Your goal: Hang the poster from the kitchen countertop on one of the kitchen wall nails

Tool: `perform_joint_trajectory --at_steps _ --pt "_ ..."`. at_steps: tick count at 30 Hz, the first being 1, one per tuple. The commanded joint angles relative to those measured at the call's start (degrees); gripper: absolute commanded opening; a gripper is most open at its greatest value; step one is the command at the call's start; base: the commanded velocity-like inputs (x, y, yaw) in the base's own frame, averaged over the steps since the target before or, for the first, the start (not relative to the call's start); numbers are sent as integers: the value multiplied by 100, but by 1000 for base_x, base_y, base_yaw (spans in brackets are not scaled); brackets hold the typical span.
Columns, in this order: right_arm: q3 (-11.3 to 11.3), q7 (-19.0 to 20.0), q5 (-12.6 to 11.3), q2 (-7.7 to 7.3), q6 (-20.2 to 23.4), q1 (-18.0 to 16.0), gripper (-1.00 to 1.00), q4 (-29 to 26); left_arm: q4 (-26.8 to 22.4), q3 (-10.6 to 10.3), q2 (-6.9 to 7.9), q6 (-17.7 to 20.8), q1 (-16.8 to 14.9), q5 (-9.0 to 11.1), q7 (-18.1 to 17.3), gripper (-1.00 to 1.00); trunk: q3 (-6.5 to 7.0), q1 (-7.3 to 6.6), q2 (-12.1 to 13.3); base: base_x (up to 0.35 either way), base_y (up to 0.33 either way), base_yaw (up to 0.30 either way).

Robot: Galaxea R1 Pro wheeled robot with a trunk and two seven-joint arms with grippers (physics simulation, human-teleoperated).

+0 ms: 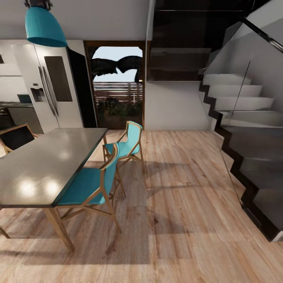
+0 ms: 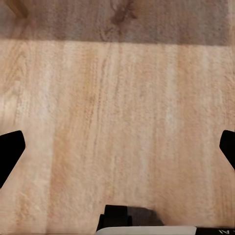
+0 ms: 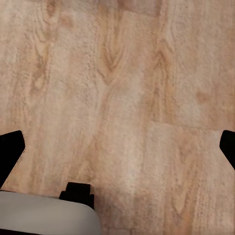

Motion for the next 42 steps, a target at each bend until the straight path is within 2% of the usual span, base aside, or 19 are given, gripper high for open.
perform_joint_trajectory --at_steps 1,10,16,42 --pt "1 -5 38 -1 -16 -3 100 3 -6 5 -2 -9 2 -1 0 100 -7 0 -3 -20 56 227" --pt "5 -1 44 4 -12 -4 100 -1 -6 5 3 -7 2 -1 0 100 -29 0 -3 -6 152 227" --pt "7 4 46 1 -14 -3 100 -1 -6 5 2 -6 2 -1 0 100 -35 0 -3 0 282 122" --pt "7 -9 85 4 -15 -5 100 -1 -6 93 -6 -6 2 -1 0 100 -109 0 -3 0 297 266"
